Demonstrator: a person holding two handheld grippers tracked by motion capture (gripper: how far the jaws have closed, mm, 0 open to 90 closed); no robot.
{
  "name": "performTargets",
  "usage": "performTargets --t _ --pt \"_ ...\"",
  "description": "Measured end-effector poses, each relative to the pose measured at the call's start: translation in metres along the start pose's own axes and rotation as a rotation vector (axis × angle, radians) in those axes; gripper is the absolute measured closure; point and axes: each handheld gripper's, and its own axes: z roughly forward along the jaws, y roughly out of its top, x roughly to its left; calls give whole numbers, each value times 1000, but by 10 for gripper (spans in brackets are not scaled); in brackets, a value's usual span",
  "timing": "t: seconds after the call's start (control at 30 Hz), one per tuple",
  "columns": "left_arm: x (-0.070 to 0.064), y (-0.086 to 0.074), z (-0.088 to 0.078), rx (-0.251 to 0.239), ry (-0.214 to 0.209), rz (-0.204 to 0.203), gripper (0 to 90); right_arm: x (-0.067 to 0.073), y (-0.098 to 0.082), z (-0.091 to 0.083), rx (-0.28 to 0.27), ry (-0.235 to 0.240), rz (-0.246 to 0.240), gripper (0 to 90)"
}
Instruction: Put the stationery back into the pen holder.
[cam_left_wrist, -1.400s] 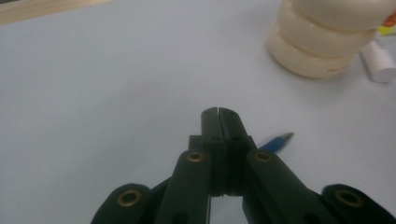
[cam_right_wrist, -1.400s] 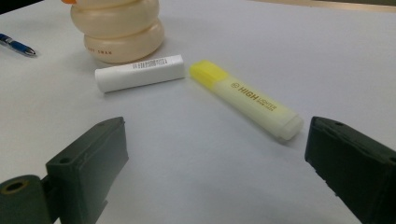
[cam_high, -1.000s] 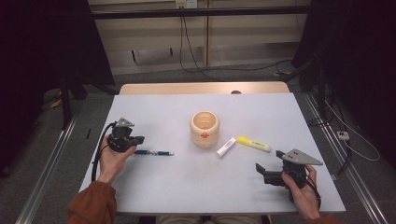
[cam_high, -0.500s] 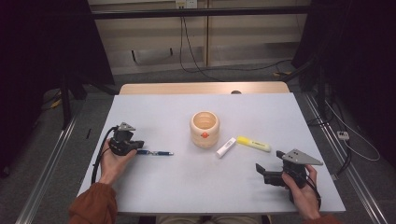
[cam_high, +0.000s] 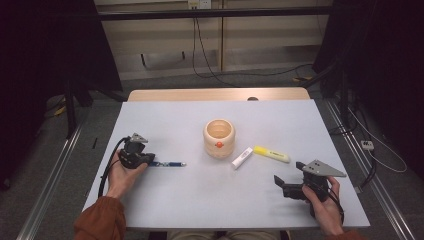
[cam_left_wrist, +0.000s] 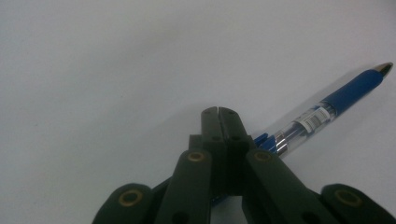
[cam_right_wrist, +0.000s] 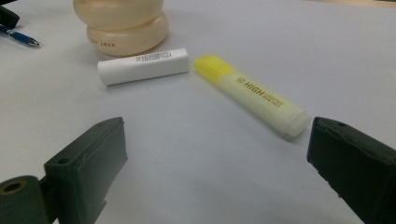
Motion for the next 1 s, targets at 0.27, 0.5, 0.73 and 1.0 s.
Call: performTargets --t 0.27,0.5,0.73,1.0 --pt "-3 -3 -2 6 3 9 900 -1 0 0 2 -1 3 44" --pt "-5 -5 -5 22 0 19 900 -1 0 0 -1 -3 3 44" --pt "-7 -5 -7 39 -4 13 900 0 0 0 -5 -1 2 43" --pt "-11 -9 -14 67 -16 10 900 0 0 0 -4 -1 0 43"
